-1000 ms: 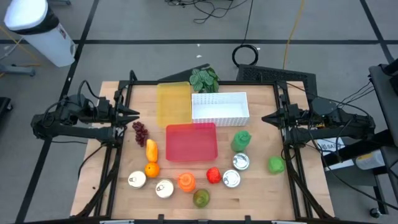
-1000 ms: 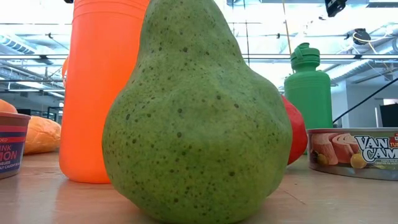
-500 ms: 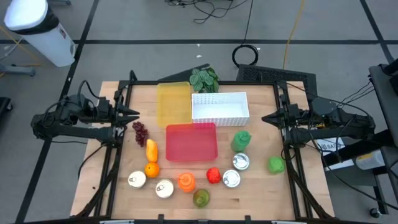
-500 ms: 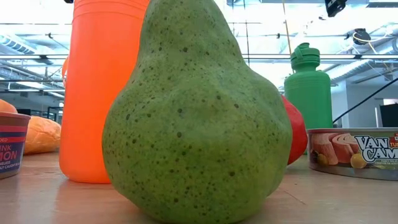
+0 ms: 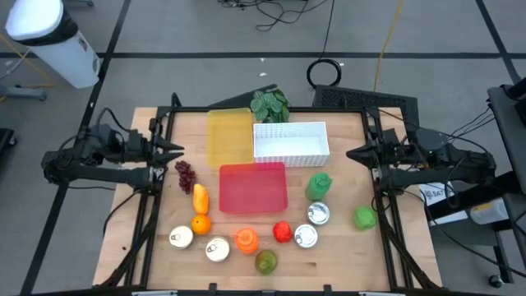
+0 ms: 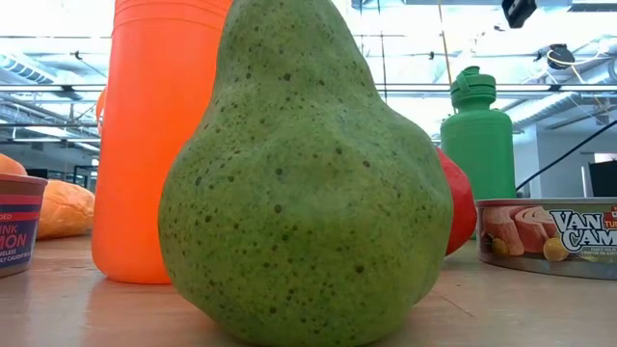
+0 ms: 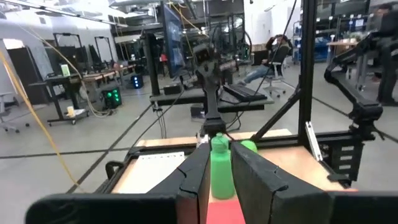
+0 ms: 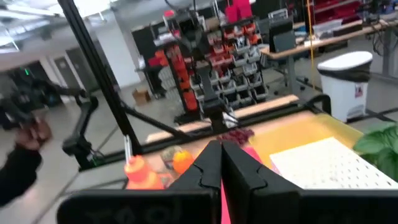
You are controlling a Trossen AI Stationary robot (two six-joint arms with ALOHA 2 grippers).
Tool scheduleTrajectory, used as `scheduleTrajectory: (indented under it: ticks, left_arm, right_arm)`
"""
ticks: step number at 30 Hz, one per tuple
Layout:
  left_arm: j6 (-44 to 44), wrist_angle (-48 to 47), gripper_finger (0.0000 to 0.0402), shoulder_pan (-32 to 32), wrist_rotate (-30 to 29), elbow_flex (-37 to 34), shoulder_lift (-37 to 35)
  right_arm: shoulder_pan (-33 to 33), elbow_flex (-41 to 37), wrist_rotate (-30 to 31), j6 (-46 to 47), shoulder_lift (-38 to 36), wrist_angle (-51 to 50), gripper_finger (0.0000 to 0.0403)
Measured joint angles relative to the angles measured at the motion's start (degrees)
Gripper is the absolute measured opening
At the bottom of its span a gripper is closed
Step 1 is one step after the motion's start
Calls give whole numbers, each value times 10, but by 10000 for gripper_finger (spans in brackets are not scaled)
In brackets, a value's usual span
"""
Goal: Pick & Place Food Item
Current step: Put the green water bottle in the white bin
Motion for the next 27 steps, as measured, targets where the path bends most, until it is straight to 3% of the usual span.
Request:
scheduleTrajectory:
  ticks: [9, 13, 20, 27]
  left_arm:
    - [-48, 48, 79, 0, 20, -165, -14]
    - [-51, 45, 79, 0, 10, -187, -66]
    - [-88, 33, 79, 0, -95, -214, -174]
    - [-93, 29, 79, 0, -91, -214, -202]
  right_arm:
    - [1, 0, 0, -1, 8, 2, 0]
    - [1, 0, 2, -33, 10, 6, 0]
    - [1, 0, 1, -147, 20, 51, 0]
    - [1, 0, 1, -177, 25, 63, 0]
